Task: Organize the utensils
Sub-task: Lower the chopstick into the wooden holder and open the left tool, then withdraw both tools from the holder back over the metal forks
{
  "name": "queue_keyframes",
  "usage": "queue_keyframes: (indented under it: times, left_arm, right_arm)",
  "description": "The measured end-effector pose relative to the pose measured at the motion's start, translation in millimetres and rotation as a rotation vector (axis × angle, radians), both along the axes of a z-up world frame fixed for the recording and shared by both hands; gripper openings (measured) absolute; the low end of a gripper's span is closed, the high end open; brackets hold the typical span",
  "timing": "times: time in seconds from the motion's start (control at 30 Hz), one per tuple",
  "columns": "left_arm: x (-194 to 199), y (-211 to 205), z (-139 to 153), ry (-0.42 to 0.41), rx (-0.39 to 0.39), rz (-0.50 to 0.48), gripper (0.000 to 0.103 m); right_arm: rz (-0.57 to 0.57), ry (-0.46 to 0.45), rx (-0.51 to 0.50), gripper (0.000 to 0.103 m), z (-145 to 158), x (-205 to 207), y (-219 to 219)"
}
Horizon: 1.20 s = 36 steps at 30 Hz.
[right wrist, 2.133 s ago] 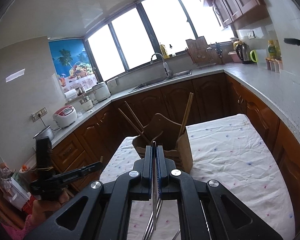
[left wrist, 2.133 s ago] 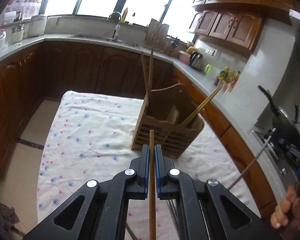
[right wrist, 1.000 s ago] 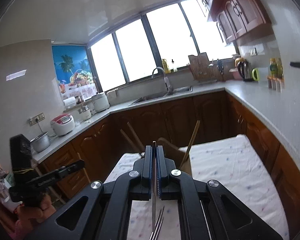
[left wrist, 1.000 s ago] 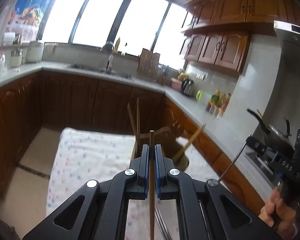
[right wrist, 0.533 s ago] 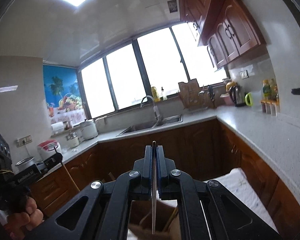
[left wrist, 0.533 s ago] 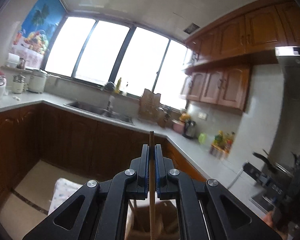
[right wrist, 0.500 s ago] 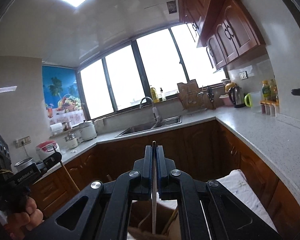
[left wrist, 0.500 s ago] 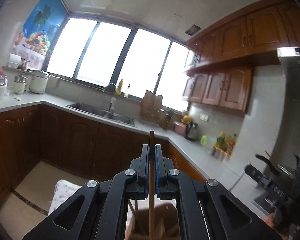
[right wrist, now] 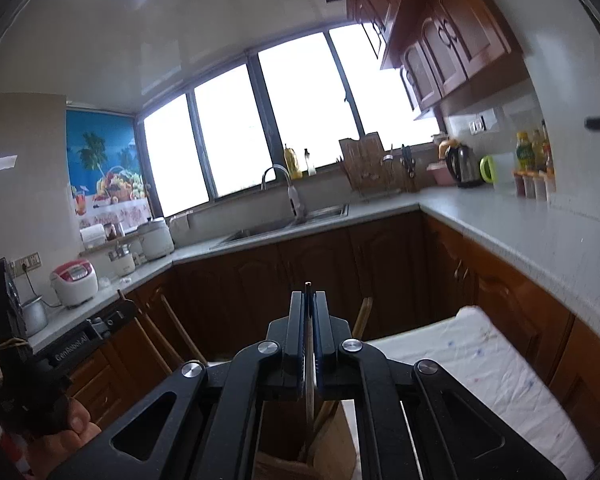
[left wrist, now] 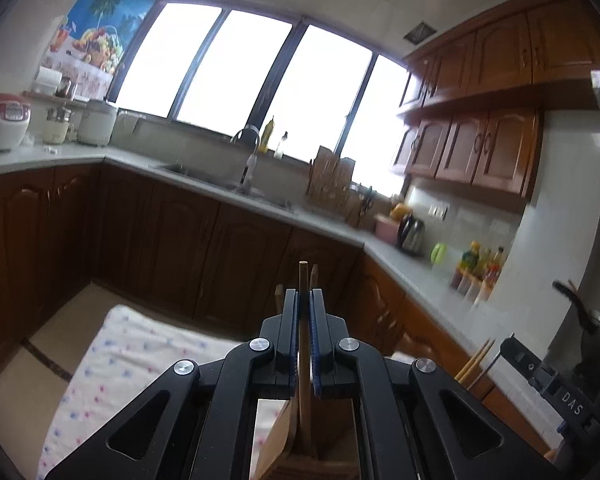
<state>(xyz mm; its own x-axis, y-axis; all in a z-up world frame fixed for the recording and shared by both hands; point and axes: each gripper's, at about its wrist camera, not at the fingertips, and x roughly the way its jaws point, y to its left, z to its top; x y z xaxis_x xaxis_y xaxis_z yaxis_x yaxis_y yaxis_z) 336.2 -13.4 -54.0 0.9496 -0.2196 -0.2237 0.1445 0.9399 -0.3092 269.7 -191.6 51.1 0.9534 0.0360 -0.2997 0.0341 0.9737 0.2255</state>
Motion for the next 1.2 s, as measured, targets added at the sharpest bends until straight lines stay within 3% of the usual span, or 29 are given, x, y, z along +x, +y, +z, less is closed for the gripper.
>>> queue_keyframes:
  times: [0.13,0.33,0.63,0.7,0.73,0.77,0.8,0.83,0.87,0.97,1.0,1.03,1.07,1.2]
  left_arm:
    - [0,3,3,0.017,0.01,-0.011,0.003]
    - [13,16,31,0.036,0.016,-0.022,0.004]
    - [22,22,32,0.067,0.03,-0.021,0.004]
    - [23,23,34,0.082,0.029,-0.024,0.009]
    - [23,23,34,0.088,0.026,-0.023,0.02]
    - [20,24,35,0.089,0.021,-0.008,0.032]
    - [18,25,36,0.087,0.017,0.003,0.037]
    - [14,27,38,0.081,0.009,0.005,0.044]
    - [9,29,40,0.078,0.002,0.003,0.052]
    - [-10,36,44,0.078,-0.008,0.008,0.07]
    - [-16,37,44,0.077,-0.01,0.008,0.074]
    - [-23,39,45,0.084,-0.01,0.015,0.084]
    - [-30,42,45,0.091,-0.01,0.022,0.086]
    - [-52,48,44,0.126,-0.004,0.019,0.088]
  right_arm:
    - [-0.003,0.011,-0.011,0.004,-8,-2,-1]
    - [-0.011,0.037,0.001,0.004,-6,1,-7]
    - [-0.013,0.074,0.021,0.004,-8,6,-14]
    - [-0.009,0.084,0.034,0.009,-9,7,-17]
    - [-0.004,0.09,0.047,0.011,-9,7,-18]
    - [-0.002,0.093,0.058,0.018,-9,7,-19]
    - [0.002,0.095,0.072,0.024,-9,6,-21]
    - [0.008,0.092,0.087,0.043,-8,3,-23]
    - [0.009,0.088,0.096,0.054,-8,1,-24]
    - [0.014,0.078,0.111,0.056,-3,-10,-27]
    - [0.018,0.078,0.119,0.06,-2,-14,-27]
    - [0.022,0.076,0.129,0.074,-1,-18,-28]
    - [0.029,0.065,0.144,0.086,0,-25,-29]
    - [0.034,0.049,0.15,0.089,4,-47,-29]
